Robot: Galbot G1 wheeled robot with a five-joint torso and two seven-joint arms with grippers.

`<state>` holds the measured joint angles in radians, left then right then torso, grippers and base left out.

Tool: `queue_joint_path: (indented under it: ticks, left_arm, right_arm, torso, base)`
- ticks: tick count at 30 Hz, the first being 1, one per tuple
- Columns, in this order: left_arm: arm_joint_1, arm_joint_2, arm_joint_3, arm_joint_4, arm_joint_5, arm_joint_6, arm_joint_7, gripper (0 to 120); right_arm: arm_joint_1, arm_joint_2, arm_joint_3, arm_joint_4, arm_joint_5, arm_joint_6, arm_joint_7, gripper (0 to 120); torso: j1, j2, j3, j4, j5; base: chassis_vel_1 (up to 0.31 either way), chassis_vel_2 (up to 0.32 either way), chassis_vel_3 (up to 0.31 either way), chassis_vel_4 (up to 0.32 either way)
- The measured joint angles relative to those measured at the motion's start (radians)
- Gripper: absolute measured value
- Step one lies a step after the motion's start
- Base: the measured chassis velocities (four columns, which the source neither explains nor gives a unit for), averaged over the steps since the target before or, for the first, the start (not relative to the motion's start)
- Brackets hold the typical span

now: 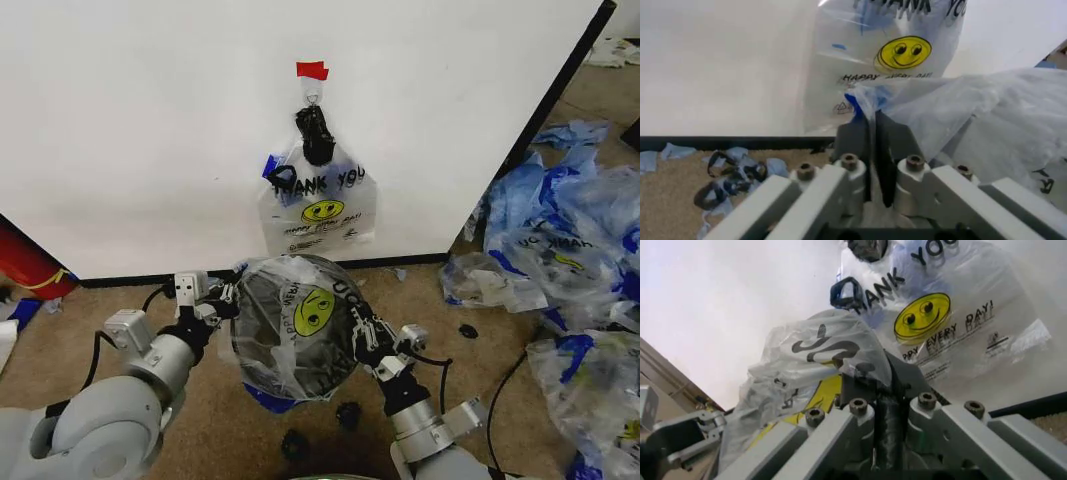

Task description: Pick up the garbage bag from the wall and place it over the trash bin.

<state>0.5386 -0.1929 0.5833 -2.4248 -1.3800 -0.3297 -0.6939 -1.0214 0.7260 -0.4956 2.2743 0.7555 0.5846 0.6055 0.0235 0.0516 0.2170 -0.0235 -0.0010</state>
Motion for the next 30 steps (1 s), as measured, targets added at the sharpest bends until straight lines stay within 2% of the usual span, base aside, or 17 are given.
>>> queue_joint_path:
  ticks: [6,12,30]
  left_arm:
    - [0.003,-0.027,0.006,0.021,-0.001,-0.008,0.008,16]
    - [0.004,-0.045,0.01,0.046,-0.001,-0.016,0.023,17]
    - [-0.018,0.01,0.003,0.031,-0.004,-0.015,0.048,16]
  right_arm:
    - [0.0,0.001,0.004,0.015,0.013,0.004,-0.003,1]
    - [0.004,0.0,0.006,0.022,0.027,0.007,-0.011,1]
    - [0.014,0.006,-0.001,-0.05,0.01,0.011,-0.033,1]
  torso:
    - [0.0,0.0,0.0,0.0,0.0]
    - [0.0,0.0,0.0,-0.0001,-0.0001]
    - [0.0,0.0,0.0,-0.0001,-0.0001]
  base:
    - [0.0,0.0,0.0,0.0]
    - [0.0,0.0,0.0,0.0]
    - [0.0,0.0,0.0,0.0]
